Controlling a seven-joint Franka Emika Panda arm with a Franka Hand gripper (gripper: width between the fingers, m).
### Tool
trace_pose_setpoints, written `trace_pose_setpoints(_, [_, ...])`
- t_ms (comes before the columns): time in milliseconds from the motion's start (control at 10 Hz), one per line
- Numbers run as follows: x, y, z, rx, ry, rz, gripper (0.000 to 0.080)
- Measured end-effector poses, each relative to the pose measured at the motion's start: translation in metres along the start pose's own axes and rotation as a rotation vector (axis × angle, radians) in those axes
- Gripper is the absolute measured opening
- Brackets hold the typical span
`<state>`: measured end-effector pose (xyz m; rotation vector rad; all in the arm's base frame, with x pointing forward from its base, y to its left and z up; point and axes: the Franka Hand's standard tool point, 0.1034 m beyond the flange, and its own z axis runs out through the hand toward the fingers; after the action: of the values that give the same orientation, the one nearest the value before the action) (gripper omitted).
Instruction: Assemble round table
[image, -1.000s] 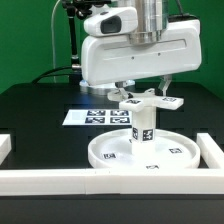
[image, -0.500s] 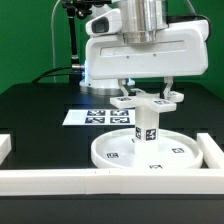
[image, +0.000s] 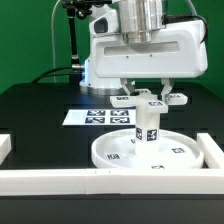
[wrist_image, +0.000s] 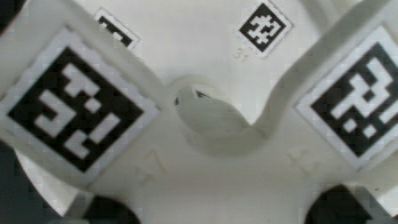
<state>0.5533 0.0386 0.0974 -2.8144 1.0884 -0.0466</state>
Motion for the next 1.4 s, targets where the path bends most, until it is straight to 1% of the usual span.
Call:
trace_pose_setpoints(100, [0.0009,0.0003,-0.0001,0.009,-0.001,0.087,0.0449])
trace_pose_setpoints(300, [0.0024,0.0013,0.0000,0.047,0.003,0.336,0.0449])
trace_pose_setpoints(400, [0.0027,0.0008,0.0000,0.056,0.006,0.417,0.0449])
trace_pose_setpoints(600, [0.0029,0.0004,0.0003,0.076,0.012,0.662,0.0450])
trace_pose_setpoints(700, [0.0033,-0.0003,0.0001,0.096,0.015,0.762,0.0450])
trace_pose_setpoints(800, [0.0036,-0.0002,0.0001,0.103,0.010,0.874,0.0450])
trace_pose_setpoints(900, [0.0040,-0.0001,0.0000,0.107,0.005,0.924,0.0450])
trace_pose_setpoints(1100, [0.0046,-0.0003,-0.0001,0.123,-0.019,1.105,0.0450])
trace_pose_setpoints(1300, [0.0047,-0.0003,-0.0002,0.124,-0.020,1.105,0.0450])
trace_pose_setpoints(1400, [0.0043,-0.0006,-0.0004,0.123,-0.021,1.090,0.0520])
